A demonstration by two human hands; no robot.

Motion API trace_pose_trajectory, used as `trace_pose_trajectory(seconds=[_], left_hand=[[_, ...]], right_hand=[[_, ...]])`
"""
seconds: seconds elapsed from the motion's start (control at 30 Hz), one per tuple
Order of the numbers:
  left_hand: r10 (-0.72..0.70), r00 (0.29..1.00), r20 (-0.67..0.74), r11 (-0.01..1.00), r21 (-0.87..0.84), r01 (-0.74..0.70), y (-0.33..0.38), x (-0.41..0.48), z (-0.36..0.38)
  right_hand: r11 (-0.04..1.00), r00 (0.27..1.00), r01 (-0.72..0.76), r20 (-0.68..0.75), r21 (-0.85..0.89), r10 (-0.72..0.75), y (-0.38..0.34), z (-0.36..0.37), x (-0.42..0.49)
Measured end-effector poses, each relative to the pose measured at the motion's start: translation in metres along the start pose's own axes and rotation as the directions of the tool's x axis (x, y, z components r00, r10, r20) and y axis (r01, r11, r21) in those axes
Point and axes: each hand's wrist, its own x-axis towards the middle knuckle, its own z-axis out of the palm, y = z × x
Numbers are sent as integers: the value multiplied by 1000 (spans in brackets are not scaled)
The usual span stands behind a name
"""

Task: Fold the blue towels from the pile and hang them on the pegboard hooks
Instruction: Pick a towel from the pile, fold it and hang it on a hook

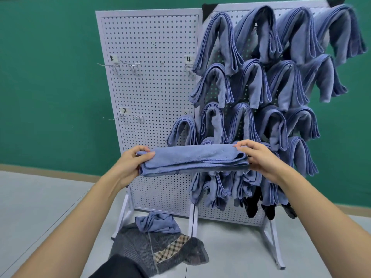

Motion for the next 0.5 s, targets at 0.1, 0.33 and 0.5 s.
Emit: trace_pose_trajectory(seconds=[0.1, 0.33, 0.5], left_hand=[[-26, 994, -103, 1000, -9, 26, -8, 0, 1], [-195, 975, -112, 968, 137, 209, -34, 4, 10], [-27, 996, -83, 974, 223, 45, -36, -5, 51]], right_hand=[[999, 997, 15, -72, 39, -12, -10, 2, 2], [978, 994, 106, -10, 180, -106, -60, 25, 4], [991, 995, 97, -1, 94, -97, -77, 62, 11]])
